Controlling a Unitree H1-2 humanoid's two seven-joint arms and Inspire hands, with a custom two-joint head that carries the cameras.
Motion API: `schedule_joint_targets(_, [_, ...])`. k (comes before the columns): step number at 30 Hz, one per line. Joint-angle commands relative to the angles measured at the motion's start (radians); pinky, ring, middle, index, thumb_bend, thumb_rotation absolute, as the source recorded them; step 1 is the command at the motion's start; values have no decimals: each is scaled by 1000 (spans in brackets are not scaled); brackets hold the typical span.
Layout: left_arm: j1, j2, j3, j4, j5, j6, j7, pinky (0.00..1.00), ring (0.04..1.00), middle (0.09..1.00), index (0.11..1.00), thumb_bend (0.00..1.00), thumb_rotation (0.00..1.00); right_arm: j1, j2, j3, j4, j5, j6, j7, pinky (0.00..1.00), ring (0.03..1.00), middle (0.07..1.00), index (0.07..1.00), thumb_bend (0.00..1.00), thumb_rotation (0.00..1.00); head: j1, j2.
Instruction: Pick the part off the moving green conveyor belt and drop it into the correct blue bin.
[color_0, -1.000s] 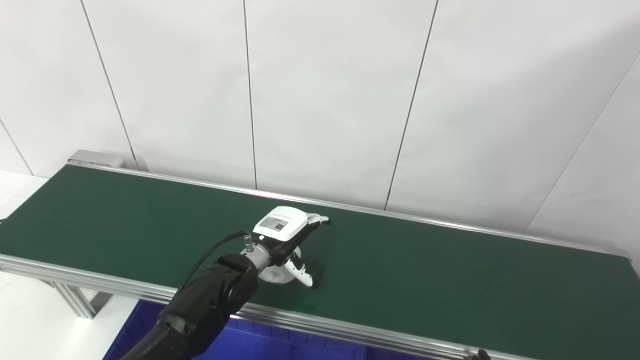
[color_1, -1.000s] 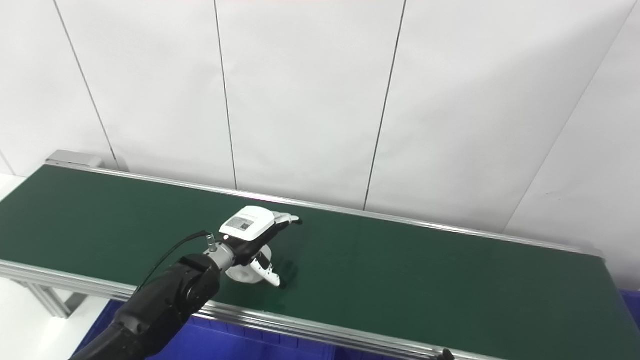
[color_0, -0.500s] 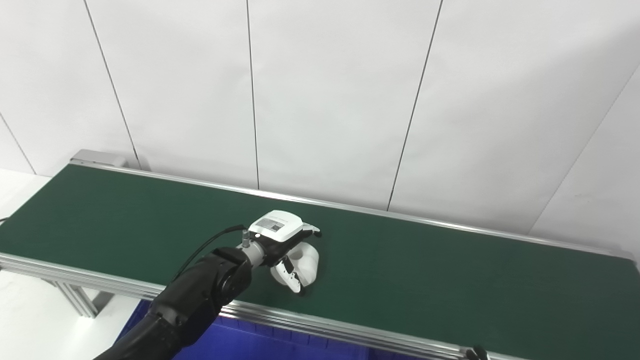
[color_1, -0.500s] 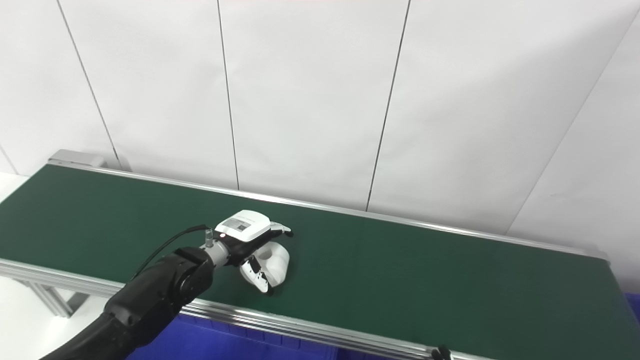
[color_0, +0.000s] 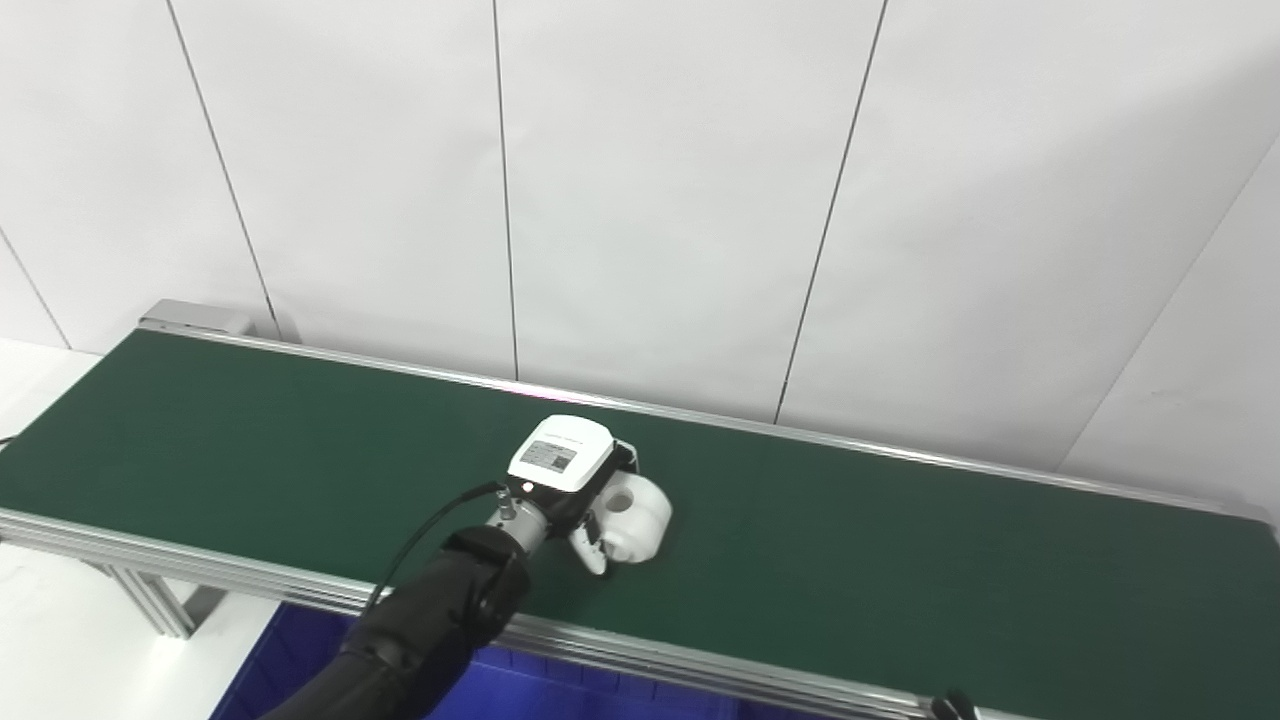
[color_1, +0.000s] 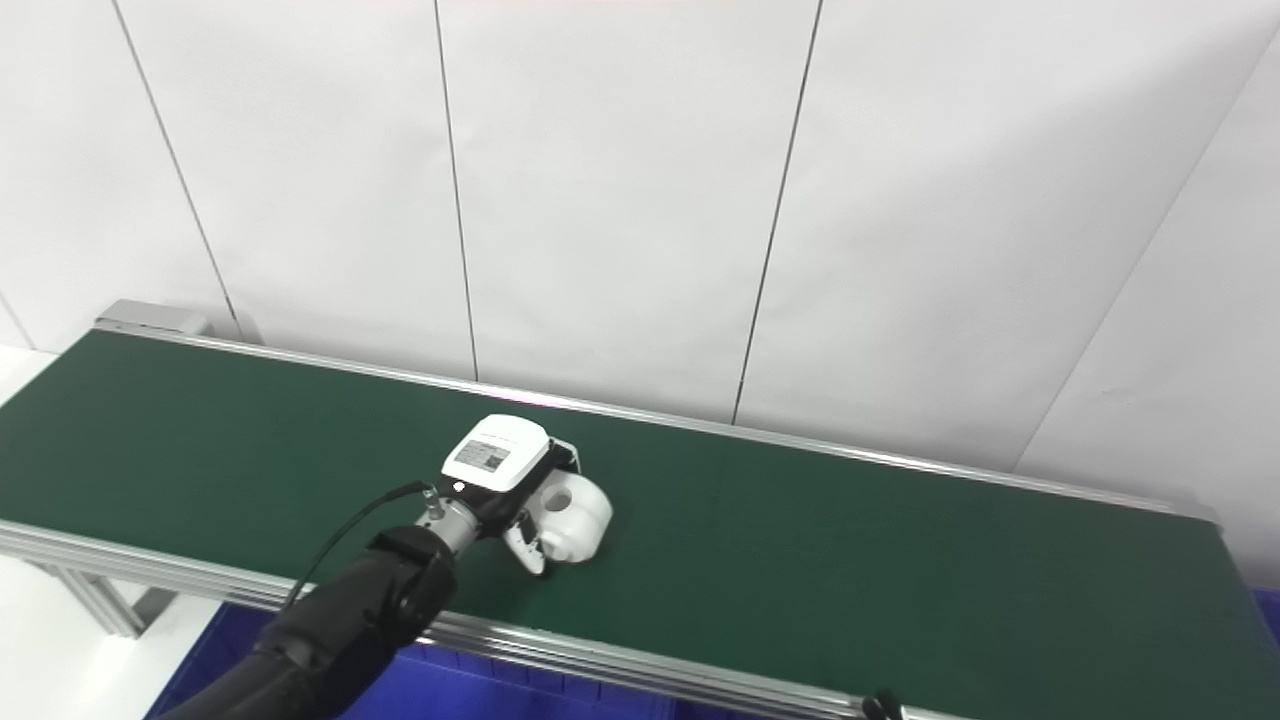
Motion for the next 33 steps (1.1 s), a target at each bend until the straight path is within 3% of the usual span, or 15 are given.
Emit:
schedule_joint_targets(1, [-3,-23,-24,5,-4,-31,36,437,478,492,495,519,7,-3,4,1,-33,-1,3,6,858,866,908,935,918,1000,0,4])
schedule_joint_targets(6, [-1,-25,-56,-9,-9,-34,49,472,495,495,487,519,0,-1,8,3,-38,-3,6,5,863,865,910,934,916,1000,0,8])
schedule_joint_targets(13, [-11,18,-67,-136,-11,-53,0,481,494,500,481,519,0,-5,10,2,-47,-3,16,6,852,862,905,933,905,1000,18,24])
schedule_joint_targets(22, [-3,129,-11,-478,-8,-33,-219,521,511,500,480,520,0,-22,-19,-14,-100,43,86,33,882,877,921,947,924,998,132,115])
schedule_joint_targets(27, [20,178,19,-569,-1,-41,-275,500,507,509,471,522,0,-43,-45,-27,-110,69,98,50,875,878,918,949,917,989,207,152])
schedule_joint_targets(33, [90,238,41,-639,15,-63,-299,480,491,499,475,524,0,-62,-82,-51,-95,120,117,80,926,891,914,949,896,992,294,145])
